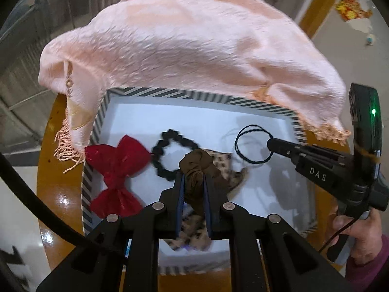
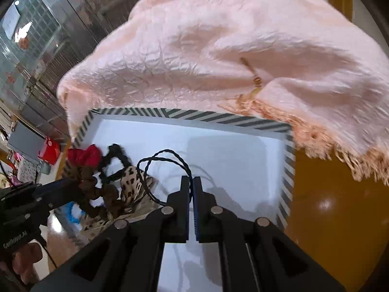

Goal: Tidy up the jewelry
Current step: 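Carry the brown scrunchie and black hair ties into the tray and release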

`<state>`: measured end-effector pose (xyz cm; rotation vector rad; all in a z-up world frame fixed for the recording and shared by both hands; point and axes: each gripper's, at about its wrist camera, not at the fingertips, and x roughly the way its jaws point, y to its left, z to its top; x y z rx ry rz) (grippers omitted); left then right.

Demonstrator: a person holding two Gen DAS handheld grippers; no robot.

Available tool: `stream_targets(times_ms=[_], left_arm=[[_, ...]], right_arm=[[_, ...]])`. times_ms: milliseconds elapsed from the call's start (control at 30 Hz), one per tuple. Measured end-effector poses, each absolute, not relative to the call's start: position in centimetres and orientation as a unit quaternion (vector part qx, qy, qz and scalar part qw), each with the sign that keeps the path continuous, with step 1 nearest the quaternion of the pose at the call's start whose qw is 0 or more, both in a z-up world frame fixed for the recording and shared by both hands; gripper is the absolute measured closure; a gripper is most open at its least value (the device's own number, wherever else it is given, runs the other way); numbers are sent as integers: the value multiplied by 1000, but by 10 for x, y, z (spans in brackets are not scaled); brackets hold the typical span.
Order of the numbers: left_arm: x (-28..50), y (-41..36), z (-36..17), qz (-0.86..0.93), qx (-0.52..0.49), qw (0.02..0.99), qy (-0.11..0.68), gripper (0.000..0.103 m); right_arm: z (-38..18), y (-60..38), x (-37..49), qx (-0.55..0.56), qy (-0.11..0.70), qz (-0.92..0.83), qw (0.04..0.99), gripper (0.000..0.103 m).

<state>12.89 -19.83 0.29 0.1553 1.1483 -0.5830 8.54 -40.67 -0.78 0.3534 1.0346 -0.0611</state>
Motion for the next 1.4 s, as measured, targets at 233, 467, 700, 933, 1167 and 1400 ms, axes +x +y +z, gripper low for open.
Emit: stream_targets(times_ms=[233, 467, 700, 933, 1167, 1400], left_arm=[[138, -200, -26, -243, 78, 792, 555, 103], [137, -190, -18, -233, 69, 798, 551, 88], [118, -169, 11, -221, 55, 818, 529, 85], [84, -169, 28, -236, 65, 819, 519, 85], [47, -169, 41, -261, 83, 819, 505, 85], [26, -160, 51, -274, 86, 820, 495, 85]], right_arm=[[-34, -399, 114, 170, 501, -36, 848, 101], [-26, -404, 115, 180, 498, -49, 847, 70], [0, -405, 60, 169, 485, -36, 857, 51], [11, -406, -1, 185, 486, -43, 853, 49], [33, -398, -44, 195, 466, -49, 862, 48], [49, -390, -75, 200, 448, -60, 869, 47]])
